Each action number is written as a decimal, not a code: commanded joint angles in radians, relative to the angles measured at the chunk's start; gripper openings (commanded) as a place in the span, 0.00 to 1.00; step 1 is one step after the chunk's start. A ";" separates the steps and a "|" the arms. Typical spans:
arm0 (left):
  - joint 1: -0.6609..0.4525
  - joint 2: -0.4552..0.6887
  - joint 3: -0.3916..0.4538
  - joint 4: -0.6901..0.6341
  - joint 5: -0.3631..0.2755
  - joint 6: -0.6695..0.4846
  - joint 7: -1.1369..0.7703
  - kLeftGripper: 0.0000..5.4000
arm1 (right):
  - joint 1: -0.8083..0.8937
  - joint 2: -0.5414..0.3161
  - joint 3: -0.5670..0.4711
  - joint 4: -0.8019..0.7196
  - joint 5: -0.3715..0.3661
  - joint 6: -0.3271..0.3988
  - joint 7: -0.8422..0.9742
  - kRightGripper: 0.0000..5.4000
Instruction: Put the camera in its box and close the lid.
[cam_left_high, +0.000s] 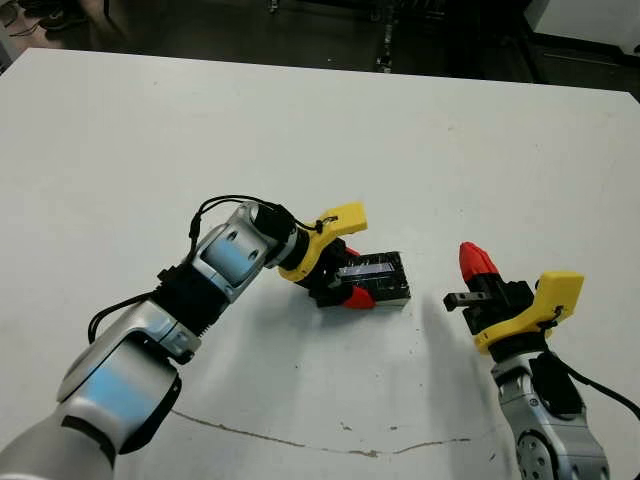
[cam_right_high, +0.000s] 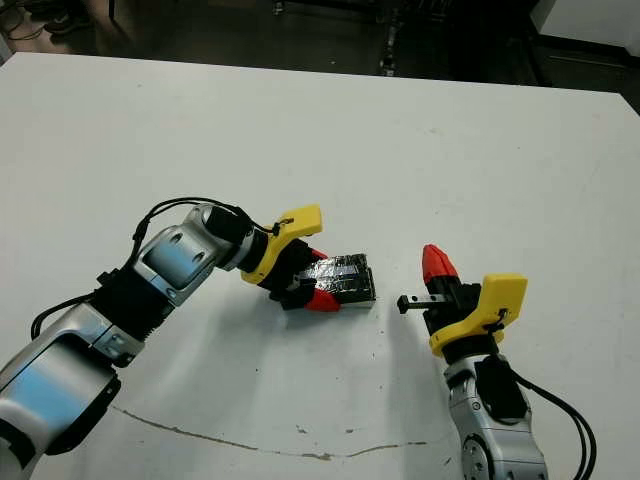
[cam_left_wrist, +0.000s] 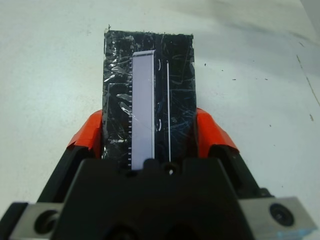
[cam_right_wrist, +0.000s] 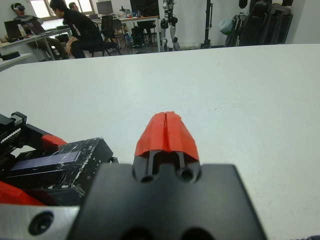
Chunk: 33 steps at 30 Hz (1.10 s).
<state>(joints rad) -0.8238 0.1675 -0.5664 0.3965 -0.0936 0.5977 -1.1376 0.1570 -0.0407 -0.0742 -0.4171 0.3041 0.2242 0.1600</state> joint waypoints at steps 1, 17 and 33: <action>0.062 -0.092 -0.076 0.052 -0.007 0.060 -0.032 0.59 | 0.009 -0.013 -0.010 0.000 -0.001 0.010 -0.006 0.00; 0.038 -0.189 -0.078 0.175 -0.001 0.029 -0.059 0.59 | 0.011 -0.016 -0.017 -0.004 0.001 0.013 -0.005 0.00; 0.028 -0.232 -0.090 0.220 0.031 -0.020 -0.075 0.59 | 0.000 -0.021 -0.015 -0.002 -0.004 0.010 -0.004 0.00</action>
<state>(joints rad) -0.8944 0.0779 -0.5662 0.5776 -0.0585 0.5546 -1.1863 0.1612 -0.0439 -0.0797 -0.4175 0.3038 0.2243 0.1600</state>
